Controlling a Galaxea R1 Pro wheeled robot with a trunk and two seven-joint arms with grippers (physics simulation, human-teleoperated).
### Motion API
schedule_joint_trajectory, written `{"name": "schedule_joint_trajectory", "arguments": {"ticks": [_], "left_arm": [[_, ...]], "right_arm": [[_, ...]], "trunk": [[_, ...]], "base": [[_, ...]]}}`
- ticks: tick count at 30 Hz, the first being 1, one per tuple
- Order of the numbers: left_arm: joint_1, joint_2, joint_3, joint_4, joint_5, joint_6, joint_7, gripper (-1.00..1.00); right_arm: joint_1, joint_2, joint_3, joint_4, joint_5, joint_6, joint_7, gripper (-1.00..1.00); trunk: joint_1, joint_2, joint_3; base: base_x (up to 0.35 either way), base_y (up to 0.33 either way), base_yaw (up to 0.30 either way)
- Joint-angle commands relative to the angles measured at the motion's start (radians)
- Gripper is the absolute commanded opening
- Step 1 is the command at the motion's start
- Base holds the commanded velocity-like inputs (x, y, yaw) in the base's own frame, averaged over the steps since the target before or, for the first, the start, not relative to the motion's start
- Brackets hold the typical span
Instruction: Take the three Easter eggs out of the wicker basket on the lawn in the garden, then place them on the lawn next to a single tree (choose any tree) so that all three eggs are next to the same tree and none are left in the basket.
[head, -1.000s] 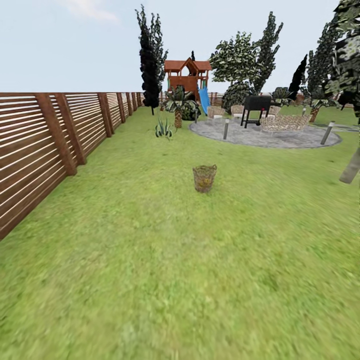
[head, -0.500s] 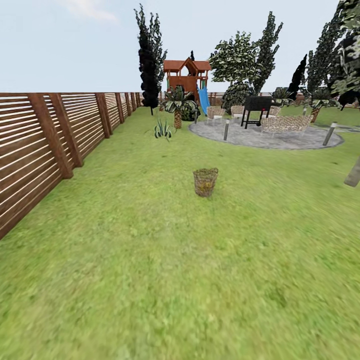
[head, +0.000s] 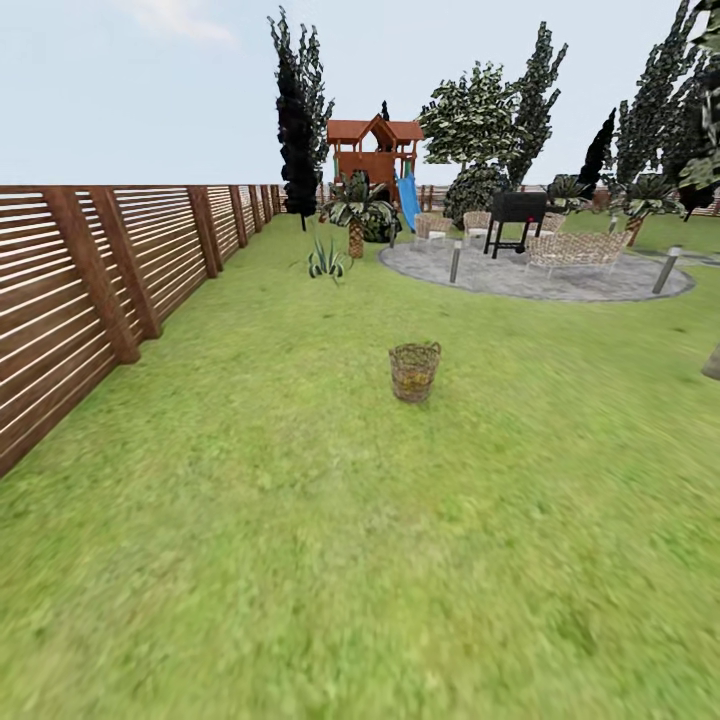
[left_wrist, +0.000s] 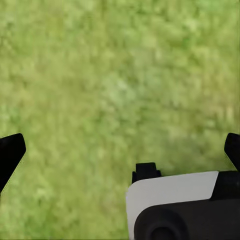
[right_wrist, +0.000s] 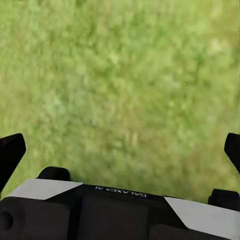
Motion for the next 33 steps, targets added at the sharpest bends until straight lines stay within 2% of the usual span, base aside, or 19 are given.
{"name": "schedule_joint_trajectory", "arguments": {"ticks": [1,13,33], "left_arm": [[-0.001,0.0,-0.008,0.001,0.002,-0.003,0.005,1.0],[-0.001,0.0,-0.011,0.001,0.002,-0.004,0.006,1.0],[-0.001,0.0,-0.011,0.001,0.002,-0.005,0.006,1.0]], "right_arm": [[0.0,0.0,0.001,-0.002,-0.008,0.006,0.001,1.0],[0.0,-0.001,-0.006,-0.002,-0.009,0.006,0.001,1.0],[0.0,-0.002,-0.009,-0.002,-0.011,0.006,0.0,1.0]], "trunk": [[0.001,-0.001,-0.001],[0.001,-0.001,-0.001],[0.001,-0.001,-0.001]], "base": [[0.337,0.001,0.0],[0.329,-0.045,0.0],[0.287,-0.181,0.0]]}}
